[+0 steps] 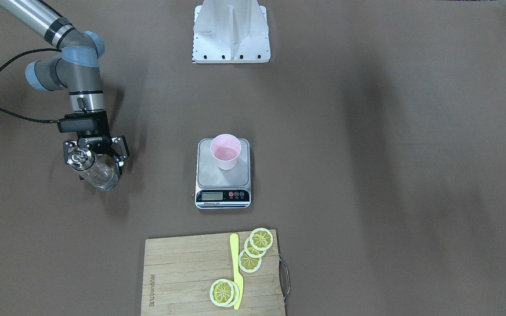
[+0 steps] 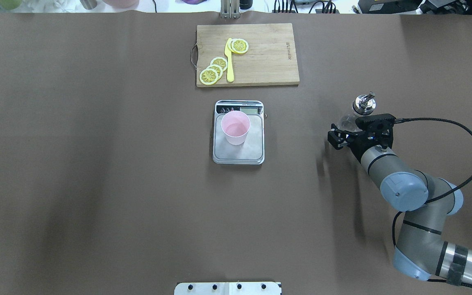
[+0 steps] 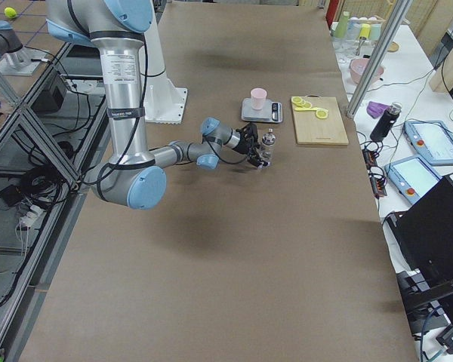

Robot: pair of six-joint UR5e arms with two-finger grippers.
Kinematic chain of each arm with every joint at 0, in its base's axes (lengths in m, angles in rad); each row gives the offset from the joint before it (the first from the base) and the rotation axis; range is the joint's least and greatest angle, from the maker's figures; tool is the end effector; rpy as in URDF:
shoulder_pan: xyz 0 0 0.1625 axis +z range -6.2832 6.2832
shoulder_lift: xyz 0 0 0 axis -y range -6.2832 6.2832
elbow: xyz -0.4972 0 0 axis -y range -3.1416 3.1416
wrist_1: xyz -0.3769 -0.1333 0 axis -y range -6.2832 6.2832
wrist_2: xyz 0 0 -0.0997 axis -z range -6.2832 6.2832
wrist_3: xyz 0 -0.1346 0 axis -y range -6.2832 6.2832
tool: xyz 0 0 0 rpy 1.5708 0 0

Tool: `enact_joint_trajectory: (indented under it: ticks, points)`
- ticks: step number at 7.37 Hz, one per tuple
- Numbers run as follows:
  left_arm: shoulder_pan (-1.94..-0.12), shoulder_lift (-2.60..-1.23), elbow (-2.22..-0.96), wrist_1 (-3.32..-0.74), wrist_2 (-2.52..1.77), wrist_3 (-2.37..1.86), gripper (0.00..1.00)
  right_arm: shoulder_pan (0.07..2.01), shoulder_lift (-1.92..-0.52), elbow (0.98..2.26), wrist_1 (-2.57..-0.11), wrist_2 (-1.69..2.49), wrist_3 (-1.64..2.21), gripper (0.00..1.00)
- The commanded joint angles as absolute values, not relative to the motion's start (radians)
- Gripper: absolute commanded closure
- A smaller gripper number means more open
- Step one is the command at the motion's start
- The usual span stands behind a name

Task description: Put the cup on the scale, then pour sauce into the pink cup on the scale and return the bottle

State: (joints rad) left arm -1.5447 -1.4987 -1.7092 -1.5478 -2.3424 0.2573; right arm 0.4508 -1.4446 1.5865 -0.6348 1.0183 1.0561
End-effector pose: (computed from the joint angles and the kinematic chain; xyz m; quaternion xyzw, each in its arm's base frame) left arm -0.0278 -0.4449 0.7255 0.0633 0.3714 0.1389 0.9158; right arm -0.4366 -0.4379 0.5688 0.4366 -0.3287 0.1135 0.8298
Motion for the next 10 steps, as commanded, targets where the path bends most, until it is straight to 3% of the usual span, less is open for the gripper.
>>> enact_joint_trajectory:
  ticks: [1, 5, 8, 10]
  points:
    - [-1.545, -1.499, -1.709, -1.548, -2.342, 0.256, 0.02, 0.437, -1.457, 1.620, -0.634, 1.012, 1.060, 0.00]
    - [-1.545, -1.499, -1.713, -1.548, -2.342, 0.256, 0.02, 0.321, -1.659, 1.848, -0.635, 0.948, 1.080, 0.00]
    - [-1.545, -1.499, -1.713, -1.548, -2.342, 0.256, 0.02, 0.305, -1.715, 1.862, -0.638, 0.946, 1.098, 0.00]
    - [-1.545, -1.499, -1.715, -1.548, -2.344, 0.256, 0.02, 0.448, -1.713, 1.852, -0.646, 1.134, 1.066, 0.00]
